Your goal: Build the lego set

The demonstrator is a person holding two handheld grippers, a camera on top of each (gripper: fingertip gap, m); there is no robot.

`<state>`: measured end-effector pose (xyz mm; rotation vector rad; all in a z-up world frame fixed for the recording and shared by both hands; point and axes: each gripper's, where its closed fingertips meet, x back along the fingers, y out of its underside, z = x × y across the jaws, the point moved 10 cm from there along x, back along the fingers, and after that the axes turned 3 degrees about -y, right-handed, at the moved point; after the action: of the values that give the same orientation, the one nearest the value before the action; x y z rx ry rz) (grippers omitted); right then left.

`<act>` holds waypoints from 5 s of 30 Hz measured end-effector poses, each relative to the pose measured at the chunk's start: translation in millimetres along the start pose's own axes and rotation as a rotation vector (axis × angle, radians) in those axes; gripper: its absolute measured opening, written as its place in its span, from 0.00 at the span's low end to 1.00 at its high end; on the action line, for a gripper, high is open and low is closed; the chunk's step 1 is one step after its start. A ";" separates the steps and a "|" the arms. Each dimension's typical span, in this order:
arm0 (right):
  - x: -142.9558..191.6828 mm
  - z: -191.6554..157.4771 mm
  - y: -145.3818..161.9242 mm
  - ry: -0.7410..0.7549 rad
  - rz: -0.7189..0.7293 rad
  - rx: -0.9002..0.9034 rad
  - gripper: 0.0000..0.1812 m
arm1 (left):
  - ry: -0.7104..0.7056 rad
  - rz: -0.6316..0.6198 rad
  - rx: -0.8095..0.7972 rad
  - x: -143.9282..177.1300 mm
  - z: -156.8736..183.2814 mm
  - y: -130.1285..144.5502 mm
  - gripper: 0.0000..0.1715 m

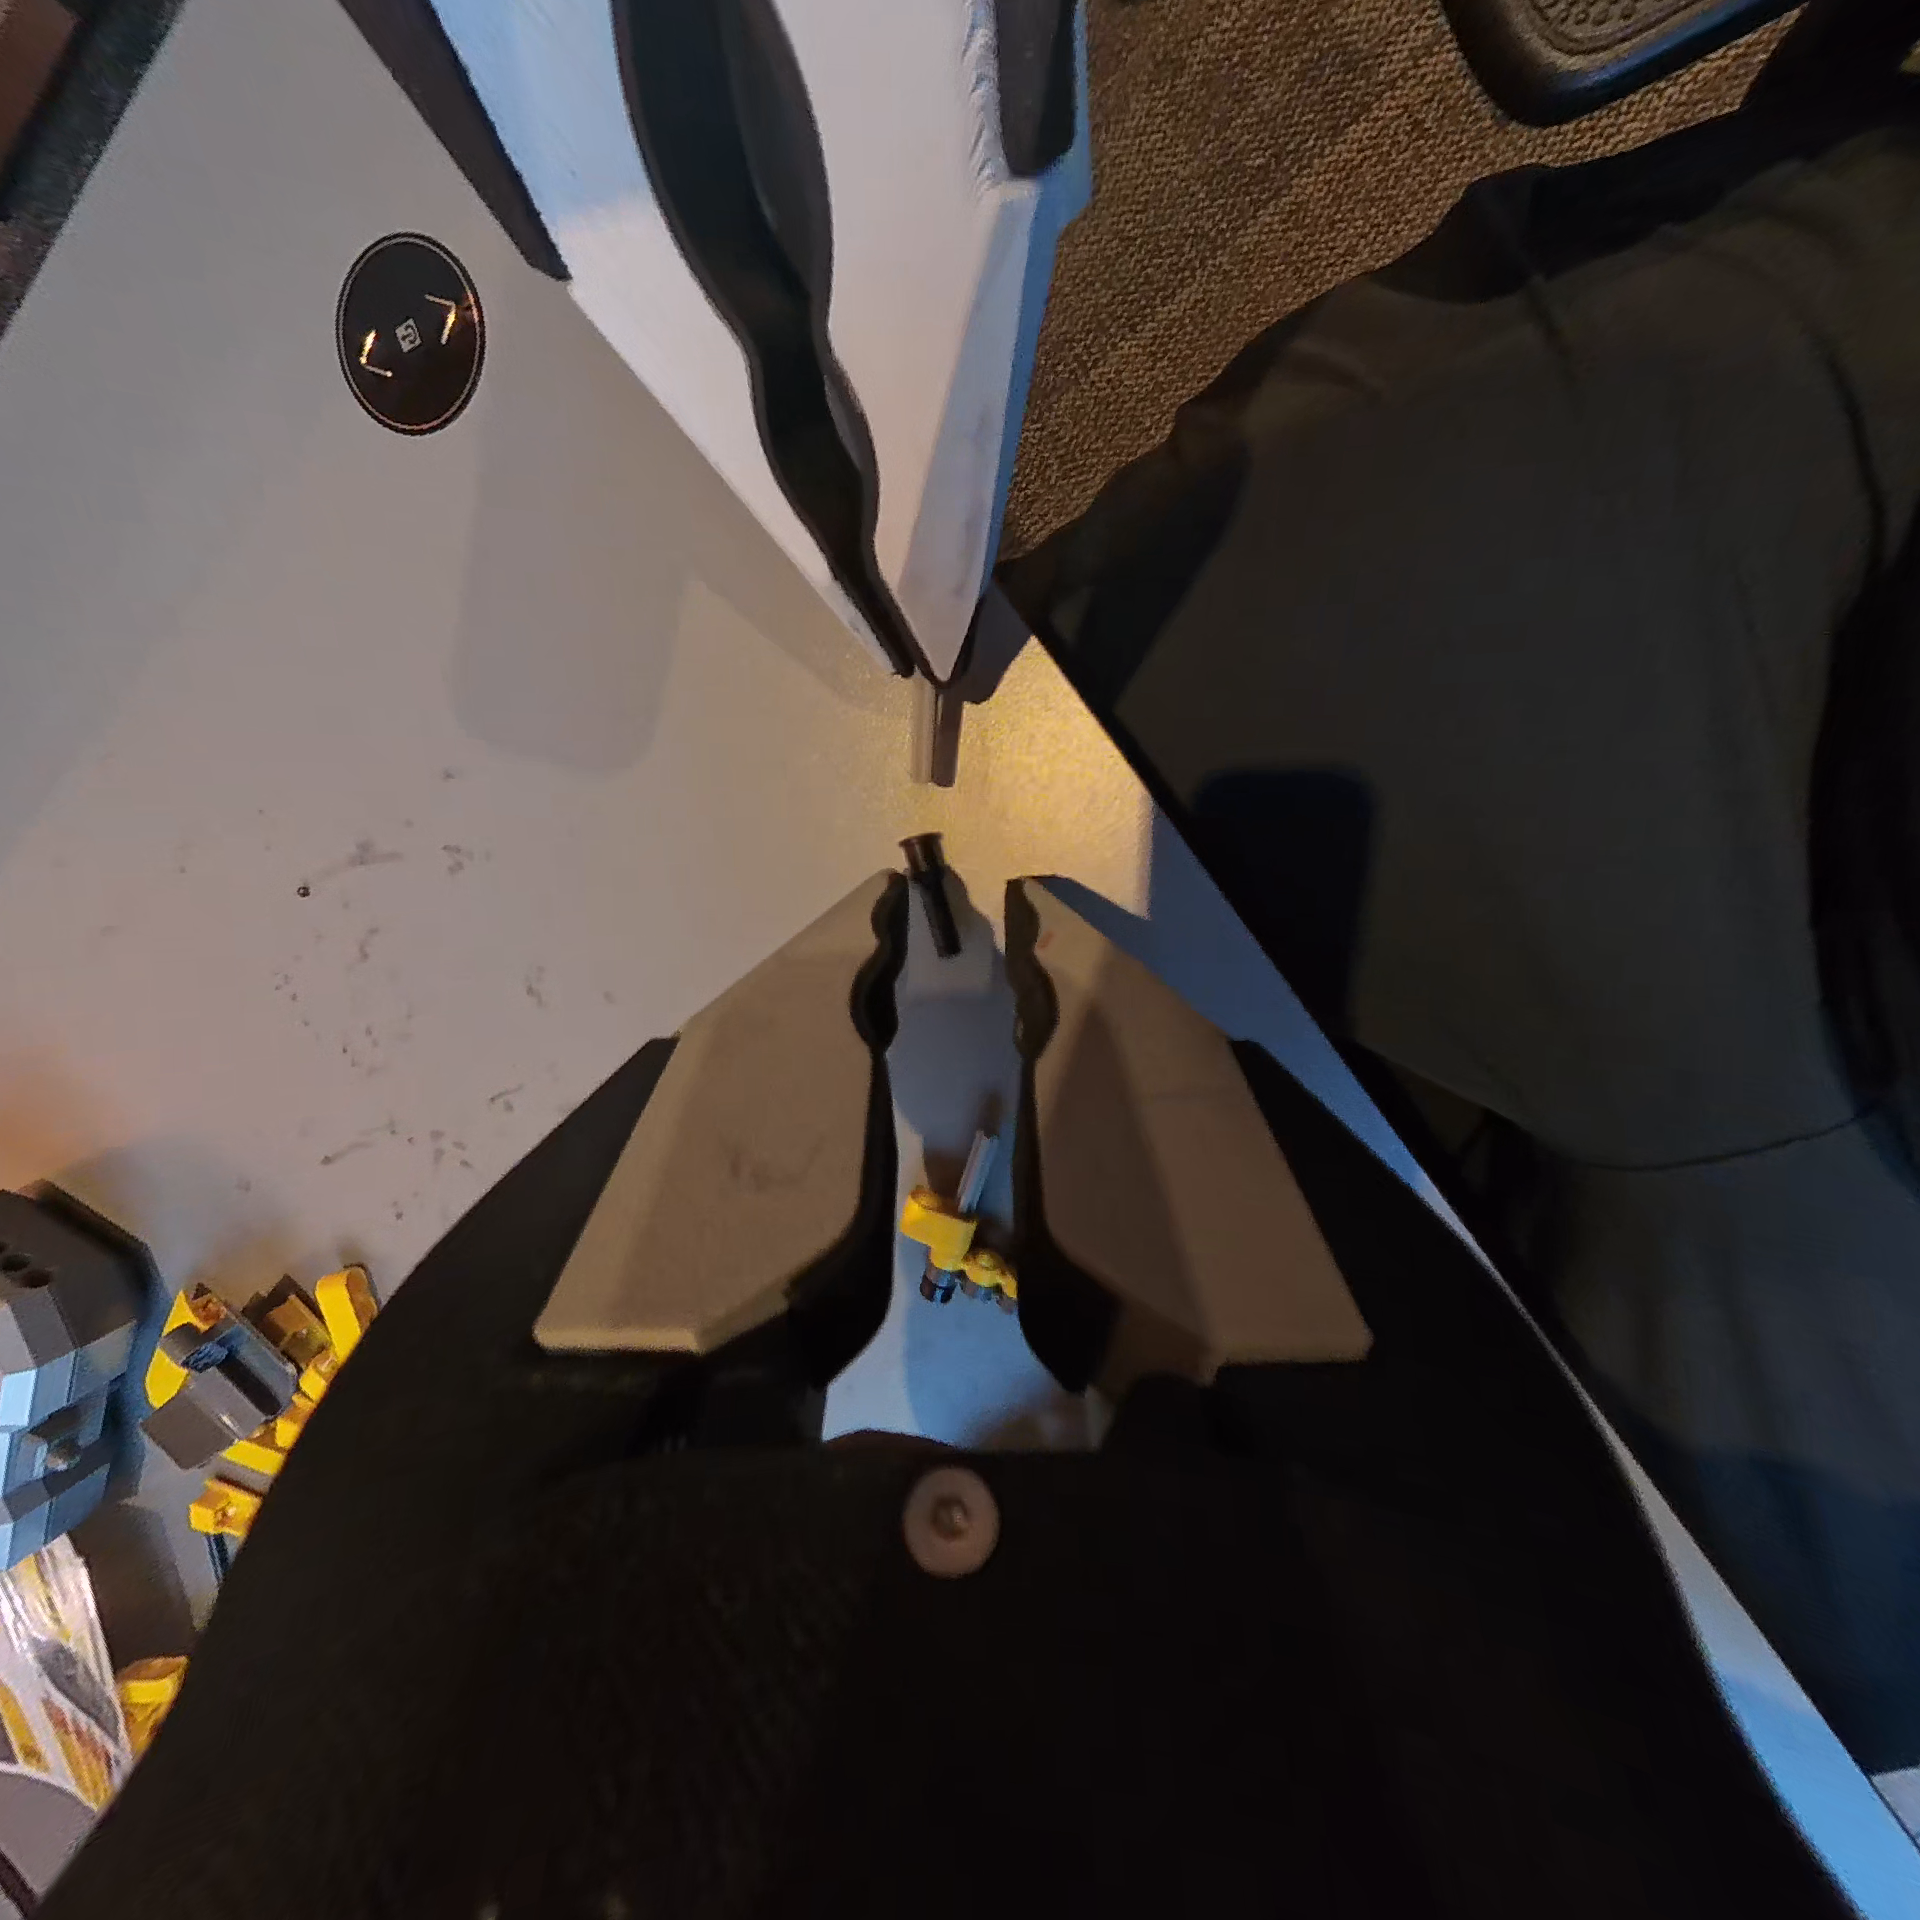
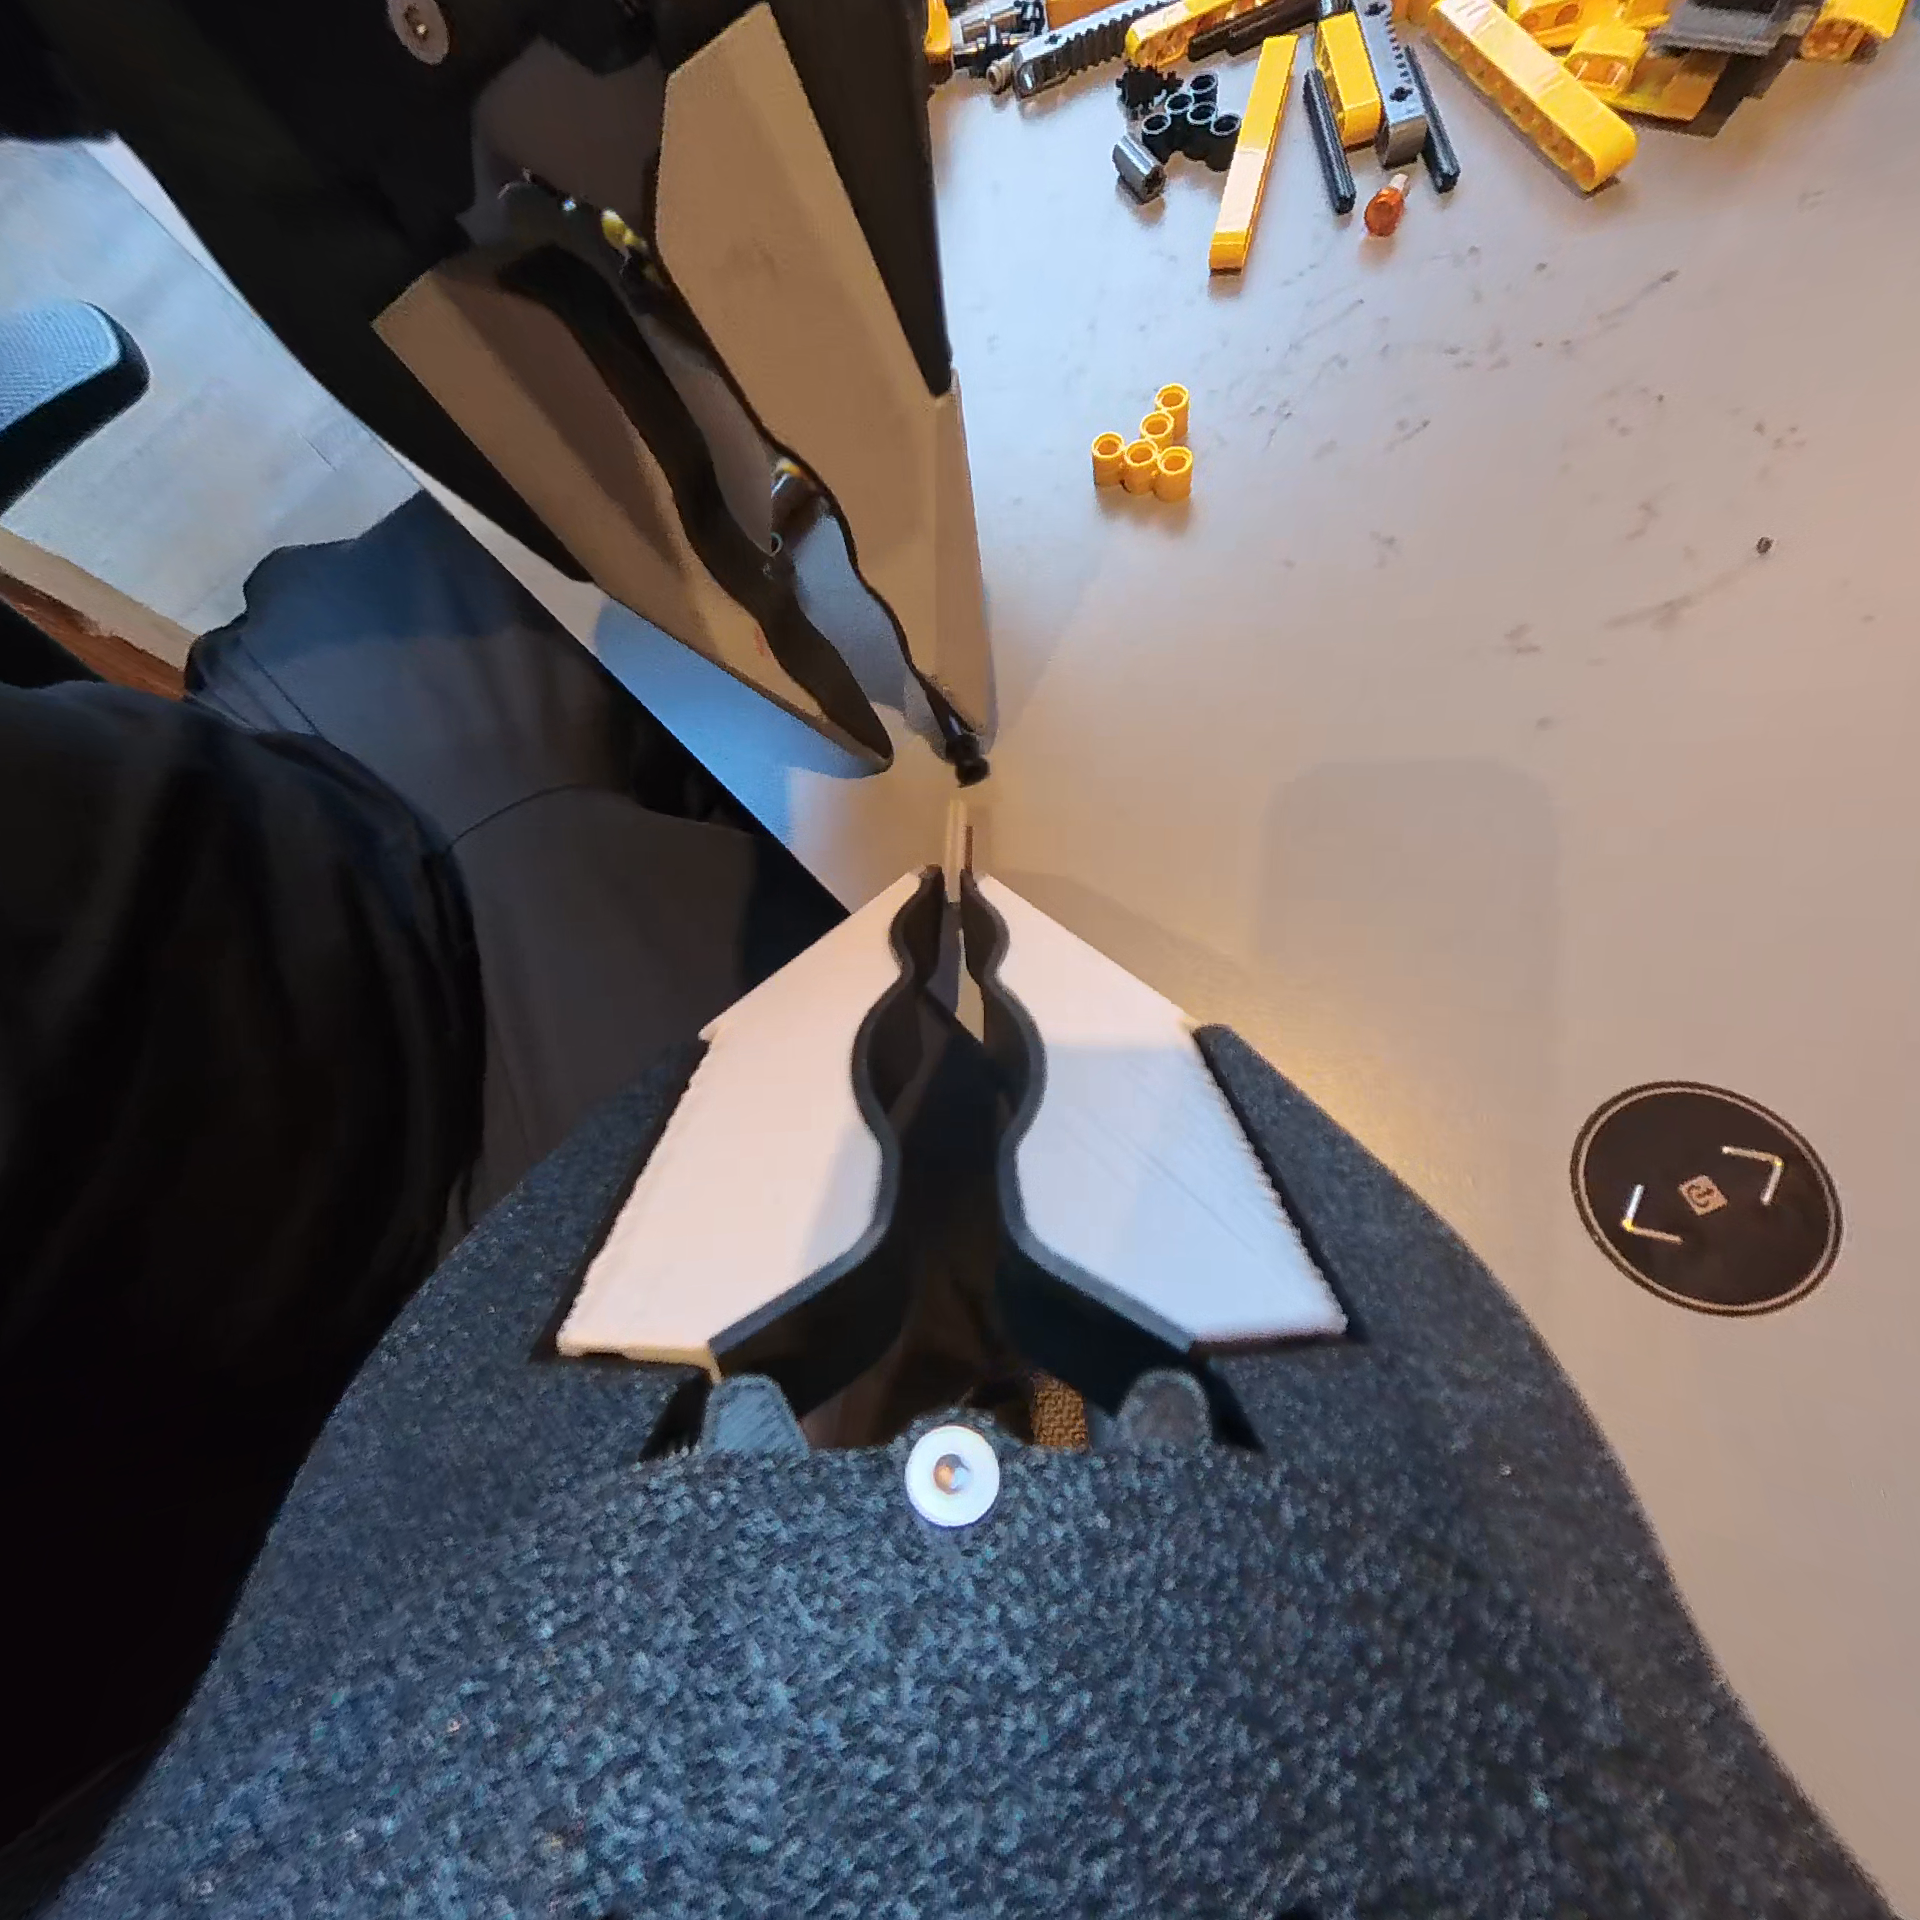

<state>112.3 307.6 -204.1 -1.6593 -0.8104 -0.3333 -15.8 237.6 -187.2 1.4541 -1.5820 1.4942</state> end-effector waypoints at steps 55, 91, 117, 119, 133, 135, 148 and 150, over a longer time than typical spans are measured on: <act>7.7 -2.9 8.6 0.094 0.164 0.177 0.02 | -0.109 -0.022 0.186 -2.1 -4.8 5.3 0.08; -17.8 -13.1 19.3 0.157 0.181 0.195 0.02 | -0.085 0.074 0.001 -3.0 5.9 9.8 0.02; -22.7 -14.2 14.5 0.168 0.138 0.284 0.01 | -0.060 0.007 -0.052 -3.6 3.8 2.4 0.01; -23.1 -14.3 12.4 0.169 0.120 0.274 0.01 | -0.061 0.005 -0.032 -3.7 3.7 2.1 0.01; -25.0 -15.2 6.4 0.201 0.089 0.246 0.02 | -0.114 -0.001 -0.008 -3.9 4.9 3.2 0.01; -20.7 -14.5 9.2 0.239 0.110 0.253 0.08 | -0.138 -0.007 0.002 -4.8 6.1 1.4 0.01; 10.0 -23.9 8.9 0.103 0.348 0.103 0.12 | -0.421 0.253 0.552 107.2 66.4 30.2 0.02; 3.0 -26.1 6.0 0.089 0.335 0.111 0.13 | -0.396 0.320 0.641 113.6 92.4 44.4 0.02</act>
<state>123.8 283.5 -200.0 -1.6301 -0.4644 -0.1239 -62.5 105.6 -125.6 2.0158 -1.7034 2.1398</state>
